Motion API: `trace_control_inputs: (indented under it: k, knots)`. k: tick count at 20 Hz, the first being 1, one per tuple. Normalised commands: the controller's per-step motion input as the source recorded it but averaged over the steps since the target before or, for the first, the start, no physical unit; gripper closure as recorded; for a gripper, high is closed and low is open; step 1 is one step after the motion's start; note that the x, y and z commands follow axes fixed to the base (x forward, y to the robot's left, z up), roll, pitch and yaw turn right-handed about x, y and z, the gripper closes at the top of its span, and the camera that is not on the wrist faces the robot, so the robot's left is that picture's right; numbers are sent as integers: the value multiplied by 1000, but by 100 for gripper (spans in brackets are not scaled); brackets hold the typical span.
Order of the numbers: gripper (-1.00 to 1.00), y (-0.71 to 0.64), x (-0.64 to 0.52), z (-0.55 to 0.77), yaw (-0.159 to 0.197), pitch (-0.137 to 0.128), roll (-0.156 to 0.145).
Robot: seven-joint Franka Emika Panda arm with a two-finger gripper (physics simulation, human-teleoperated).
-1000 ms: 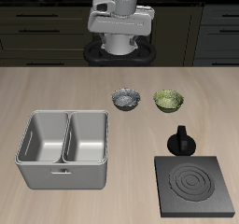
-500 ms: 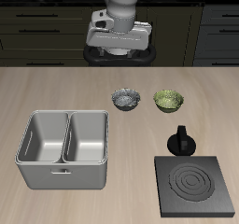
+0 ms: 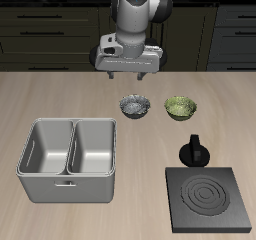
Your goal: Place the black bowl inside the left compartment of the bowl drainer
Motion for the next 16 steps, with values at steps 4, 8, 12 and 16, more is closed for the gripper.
trace_control_inputs:
  k: [4,8,12,16]
  knots:
    - [-100,-39,72,-324,-17,43,14]
    - [-100,-128,85,-257,-13,34,-25]
    - [-100,-82,80,-498,-15,88,1]
    - [-100,49,66,-306,0,49,9]
